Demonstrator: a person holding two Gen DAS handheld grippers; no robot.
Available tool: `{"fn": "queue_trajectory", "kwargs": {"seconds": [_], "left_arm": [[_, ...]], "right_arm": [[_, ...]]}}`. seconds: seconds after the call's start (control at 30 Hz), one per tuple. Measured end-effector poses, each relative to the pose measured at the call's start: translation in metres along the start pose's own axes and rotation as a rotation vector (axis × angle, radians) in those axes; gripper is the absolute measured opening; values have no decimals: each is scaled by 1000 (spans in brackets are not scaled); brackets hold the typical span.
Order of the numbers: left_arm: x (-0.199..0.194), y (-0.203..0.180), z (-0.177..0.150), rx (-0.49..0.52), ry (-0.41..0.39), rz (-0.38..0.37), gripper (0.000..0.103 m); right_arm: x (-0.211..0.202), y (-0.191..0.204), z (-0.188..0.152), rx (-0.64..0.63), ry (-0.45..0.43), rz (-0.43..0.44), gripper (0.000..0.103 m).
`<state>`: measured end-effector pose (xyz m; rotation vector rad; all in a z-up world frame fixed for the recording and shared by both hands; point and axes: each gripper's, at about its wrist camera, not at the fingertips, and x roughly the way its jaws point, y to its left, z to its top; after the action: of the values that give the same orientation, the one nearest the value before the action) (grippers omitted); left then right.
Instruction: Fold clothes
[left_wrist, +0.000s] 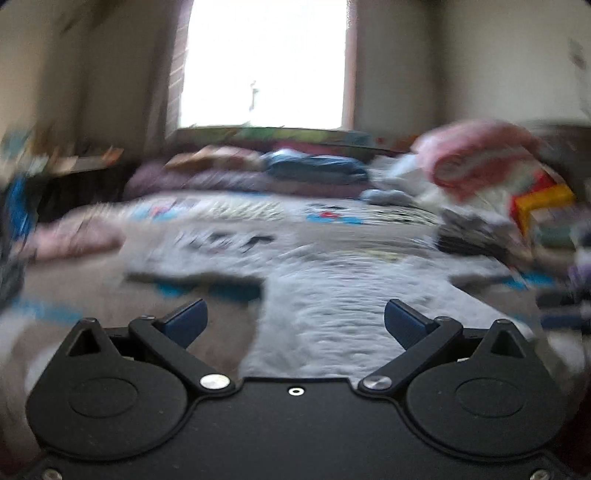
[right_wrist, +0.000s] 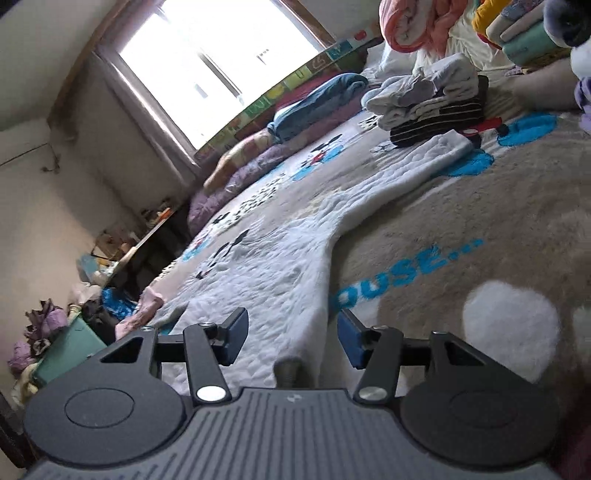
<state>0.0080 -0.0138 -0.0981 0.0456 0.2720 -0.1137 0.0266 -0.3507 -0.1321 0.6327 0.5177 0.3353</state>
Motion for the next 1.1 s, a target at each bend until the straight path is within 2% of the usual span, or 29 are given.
{"fn": "queue_trajectory", "kwargs": {"seconds": [0.13,0.2,0.27,0.37,0.43,0.5,0.6,0.67,0.73,0.9,0.97,1.0,1.07,1.1], "left_arm": [[4,-49,-15,244,5,-98,99],[10,-69,-23,333,33,-143,98],[17,-84,-30,405,53,-174,97],[28,-100,-34,479,75,-189,94],[35,-106,-34,513,94,-193,85],[42,-111,-35,545,115,-198,85],[45,-123,-42,653,133,-229,84],[47,-130,-48,721,146,-247,77],[52,-136,-52,774,160,-256,61],[62,-151,-55,889,169,-256,58],[66,-153,-52,891,185,-265,50],[66,-153,-49,884,198,-276,50],[66,-153,-43,870,215,-289,56],[65,-151,-41,853,215,-286,68]], "right_arm": [[5,4,-7,-53,46,2,52],[8,6,-11,-99,62,-18,52],[12,5,-14,-126,80,-30,47],[15,4,-21,-156,101,-46,40],[16,3,-22,-166,103,-47,39],[17,4,-22,-187,100,-43,38],[21,2,-24,-188,106,-40,37],[23,-2,-24,-165,107,-33,33],[25,-7,-23,-140,105,-24,28],[25,-19,-20,-57,81,6,24],[26,-23,-20,-25,78,27,21],[28,-24,-20,-9,77,38,21],[31,-28,-20,41,82,70,18],[33,-31,-21,71,84,85,17]]}}
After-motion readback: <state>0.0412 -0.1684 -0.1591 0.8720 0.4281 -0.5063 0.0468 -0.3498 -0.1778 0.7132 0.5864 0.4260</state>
